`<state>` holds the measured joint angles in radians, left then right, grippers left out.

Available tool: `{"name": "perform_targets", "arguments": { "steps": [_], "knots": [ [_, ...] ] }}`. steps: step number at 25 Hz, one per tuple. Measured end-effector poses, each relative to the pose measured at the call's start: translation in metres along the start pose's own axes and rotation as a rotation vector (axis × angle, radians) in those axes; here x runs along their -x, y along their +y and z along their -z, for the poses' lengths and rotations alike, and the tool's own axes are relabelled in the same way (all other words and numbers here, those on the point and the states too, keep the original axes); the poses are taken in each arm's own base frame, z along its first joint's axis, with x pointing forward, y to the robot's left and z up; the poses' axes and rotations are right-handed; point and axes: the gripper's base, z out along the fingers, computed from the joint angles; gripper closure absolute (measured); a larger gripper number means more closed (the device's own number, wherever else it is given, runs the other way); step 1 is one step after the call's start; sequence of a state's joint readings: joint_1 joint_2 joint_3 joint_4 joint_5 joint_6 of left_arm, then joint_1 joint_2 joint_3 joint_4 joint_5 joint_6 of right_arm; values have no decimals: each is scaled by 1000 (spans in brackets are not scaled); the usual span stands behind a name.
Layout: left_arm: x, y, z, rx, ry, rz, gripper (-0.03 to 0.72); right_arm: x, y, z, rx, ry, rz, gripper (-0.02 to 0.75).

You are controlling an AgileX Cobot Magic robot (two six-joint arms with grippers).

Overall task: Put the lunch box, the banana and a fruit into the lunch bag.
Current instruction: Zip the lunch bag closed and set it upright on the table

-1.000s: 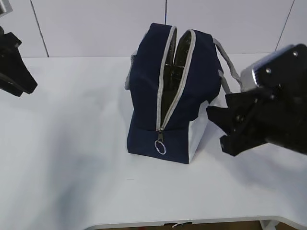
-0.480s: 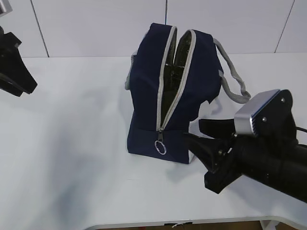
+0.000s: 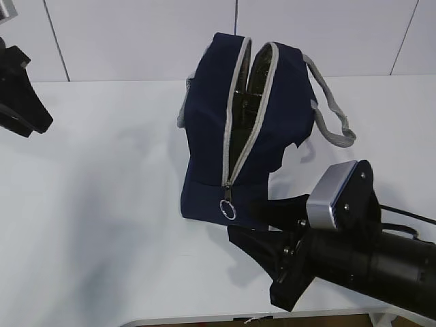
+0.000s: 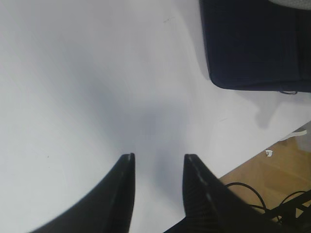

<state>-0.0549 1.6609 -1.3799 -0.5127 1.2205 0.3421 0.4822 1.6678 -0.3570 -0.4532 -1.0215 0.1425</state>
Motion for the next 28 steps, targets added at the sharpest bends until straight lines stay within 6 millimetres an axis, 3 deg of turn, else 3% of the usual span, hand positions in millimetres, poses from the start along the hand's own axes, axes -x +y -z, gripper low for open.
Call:
{"name": "perform_targets", "arguments": {
  "steps": [15,28],
  "knots": [
    [0,0,0,-1,-1,1,449,-43,-9,-22,-42,71,-122,336],
    [0,0,0,-1,-1,1,449,-28,-20,-43,-60,-8,-106,337]
  ]
}}
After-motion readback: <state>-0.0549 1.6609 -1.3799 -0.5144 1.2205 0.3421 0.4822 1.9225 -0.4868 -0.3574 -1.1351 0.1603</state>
